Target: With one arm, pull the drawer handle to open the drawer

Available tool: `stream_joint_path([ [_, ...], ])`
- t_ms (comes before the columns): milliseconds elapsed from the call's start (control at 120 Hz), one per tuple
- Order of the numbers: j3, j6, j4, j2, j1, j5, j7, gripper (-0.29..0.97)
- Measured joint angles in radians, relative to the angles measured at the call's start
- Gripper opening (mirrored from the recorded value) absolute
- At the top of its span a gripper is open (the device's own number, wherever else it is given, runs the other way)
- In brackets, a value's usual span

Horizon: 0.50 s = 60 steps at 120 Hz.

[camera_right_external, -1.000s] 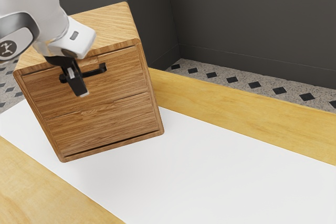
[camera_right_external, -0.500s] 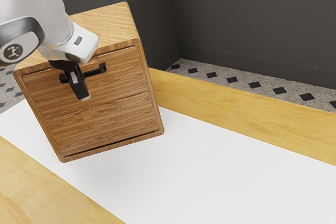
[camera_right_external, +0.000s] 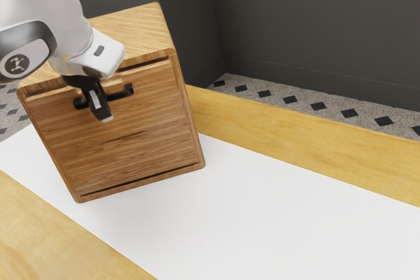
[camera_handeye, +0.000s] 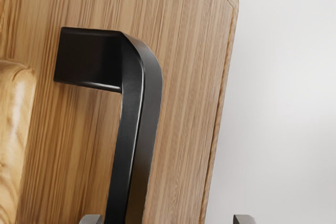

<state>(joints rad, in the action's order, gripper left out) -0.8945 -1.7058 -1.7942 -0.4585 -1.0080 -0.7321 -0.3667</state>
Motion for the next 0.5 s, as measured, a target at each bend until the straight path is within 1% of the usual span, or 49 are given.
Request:
stream_joint_path([
  [267, 0.012, 0.014, 0.006, -0.001, 0.002, 0.007, 0.010, 0.09],
  [500, 0.028, 0.032, 0.005, -0.002, 0.005, 0.016, 0.017, 0.00],
])
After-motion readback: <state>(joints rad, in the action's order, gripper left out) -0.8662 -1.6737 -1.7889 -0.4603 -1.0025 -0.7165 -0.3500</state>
